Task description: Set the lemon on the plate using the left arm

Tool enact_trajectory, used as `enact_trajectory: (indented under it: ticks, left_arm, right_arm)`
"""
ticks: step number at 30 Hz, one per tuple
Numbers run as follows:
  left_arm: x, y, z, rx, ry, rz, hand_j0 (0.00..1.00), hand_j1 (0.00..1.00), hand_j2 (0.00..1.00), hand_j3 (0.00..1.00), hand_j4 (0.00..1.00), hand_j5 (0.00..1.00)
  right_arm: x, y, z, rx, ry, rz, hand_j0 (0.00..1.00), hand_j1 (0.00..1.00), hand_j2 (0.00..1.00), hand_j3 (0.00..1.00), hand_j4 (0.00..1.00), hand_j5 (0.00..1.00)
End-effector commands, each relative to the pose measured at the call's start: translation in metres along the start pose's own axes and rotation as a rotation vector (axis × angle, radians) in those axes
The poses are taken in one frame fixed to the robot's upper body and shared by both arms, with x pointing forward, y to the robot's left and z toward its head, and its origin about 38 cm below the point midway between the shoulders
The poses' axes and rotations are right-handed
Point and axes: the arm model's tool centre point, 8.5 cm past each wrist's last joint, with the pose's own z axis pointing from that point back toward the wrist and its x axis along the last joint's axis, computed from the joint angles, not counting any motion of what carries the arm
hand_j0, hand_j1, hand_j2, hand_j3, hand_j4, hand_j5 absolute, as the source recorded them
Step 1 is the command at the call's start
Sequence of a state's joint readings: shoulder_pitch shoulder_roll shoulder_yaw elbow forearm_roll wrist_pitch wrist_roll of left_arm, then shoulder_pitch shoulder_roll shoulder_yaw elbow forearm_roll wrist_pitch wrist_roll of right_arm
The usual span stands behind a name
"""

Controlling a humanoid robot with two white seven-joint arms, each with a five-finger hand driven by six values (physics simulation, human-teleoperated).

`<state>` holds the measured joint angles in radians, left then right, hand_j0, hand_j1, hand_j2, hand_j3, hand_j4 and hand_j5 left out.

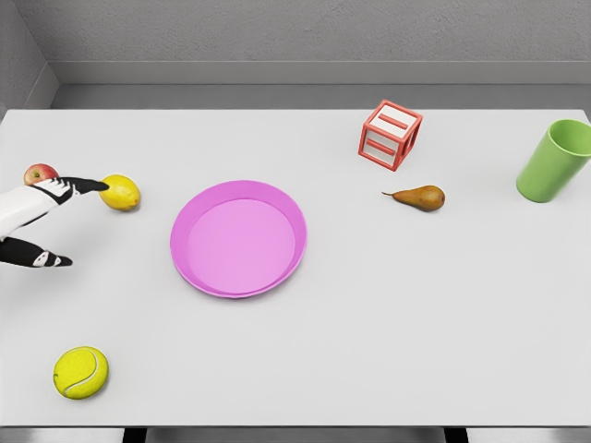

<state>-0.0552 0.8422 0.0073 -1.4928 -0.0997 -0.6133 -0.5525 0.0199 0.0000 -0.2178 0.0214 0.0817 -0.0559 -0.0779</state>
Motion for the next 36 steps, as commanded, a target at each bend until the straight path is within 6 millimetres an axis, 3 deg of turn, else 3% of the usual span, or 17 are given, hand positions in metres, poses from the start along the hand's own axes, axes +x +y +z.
enact_trajectory:
  ticks: [1, 9, 13, 15, 17, 22, 25, 27, 30, 34, 36]
  left_arm:
    - [0.0, 0.002, 0.001, 0.007, 0.001, 0.004, 1.0, 1.0, 1.0, 1.0, 1.0, 1.0]
    - [-0.006, 0.011, 0.01, 0.02, 0.041, -0.033, 1.0, 1.0, 1.0, 1.0, 1.0, 1.0]
    - [-0.014, -0.006, -0.001, -0.033, 0.09, -0.073, 1.0, 1.0, 1.0, 1.0, 1.0, 1.0]
    - [-0.021, 0.003, -0.02, -0.044, 0.081, -0.073, 1.0, 1.0, 1.0, 1.0, 1.0, 1.0]
    - [-0.016, 0.003, -0.044, -0.085, 0.041, -0.085, 1.0, 1.0, 1.0, 1.0, 1.0, 1.0]
    - [-0.017, 0.009, -0.047, -0.137, 0.081, -0.193, 1.0, 1.0, 1.0, 1.0, 1.0, 1.0]
    - [-0.014, 0.039, -0.052, -0.093, 0.081, -0.243, 1.0, 1.0, 1.0, 1.0, 1.0, 1.0]
    - [-0.014, 0.04, -0.056, -0.123, 0.098, -0.29, 1.0, 1.0, 1.0, 1.0, 1.0, 1.0]
    - [-0.005, 0.043, -0.079, -0.186, 0.075, -0.37, 1.0, 1.0, 1.0, 1.0, 1.0, 1.0]
    - [0.012, 0.029, -0.108, -0.264, 0.002, -0.402, 1.0, 1.0, 1.0, 1.0, 1.0, 1.0]
    - [0.013, 0.026, -0.111, -0.279, -0.005, -0.406, 1.0, 1.0, 1.0, 1.0, 1.0, 1.0]
  right_arm:
    - [0.0, 0.0, 0.0, 0.001, 0.001, -0.002, 1.0, 1.0, 1.0, 1.0, 1.0, 1.0]
    - [0.0, 0.0, 0.0, 0.001, 0.001, 0.001, 1.0, 1.0, 1.0, 1.0, 1.0, 1.0]
    - [0.0, 0.0, 0.0, 0.001, 0.001, 0.001, 1.0, 1.0, 1.0, 1.0, 1.0, 1.0]
    - [0.0, 0.0, 0.0, 0.001, 0.001, 0.001, 1.0, 1.0, 1.0, 1.0, 1.0, 1.0]
    - [0.0, 0.0, 0.0, 0.001, 0.001, 0.001, 1.0, 1.0, 1.0, 1.0, 1.0, 1.0]
    - [0.0, 0.0, 0.0, 0.001, 0.001, 0.003, 1.0, 1.0, 1.0, 1.0, 1.0, 1.0]
    - [0.0, 0.0, 0.0, 0.001, 0.001, 0.001, 1.0, 1.0, 1.0, 1.0, 1.0, 1.0]
    - [0.0, 0.0, 0.0, 0.001, 0.001, 0.003, 1.0, 1.0, 1.0, 1.0, 1.0, 1.0]
    - [0.0, 0.0, 0.0, 0.001, 0.001, 0.001, 1.0, 1.0, 1.0, 1.0, 1.0, 1.0]
    - [0.0, 0.0, 0.0, 0.001, 0.001, 0.001, 1.0, 1.0, 1.0, 1.0, 1.0, 1.0]
    - [0.0, 0.0, 0.0, 0.001, 0.001, 0.001, 1.0, 1.0, 1.0, 1.0, 1.0, 1.0]
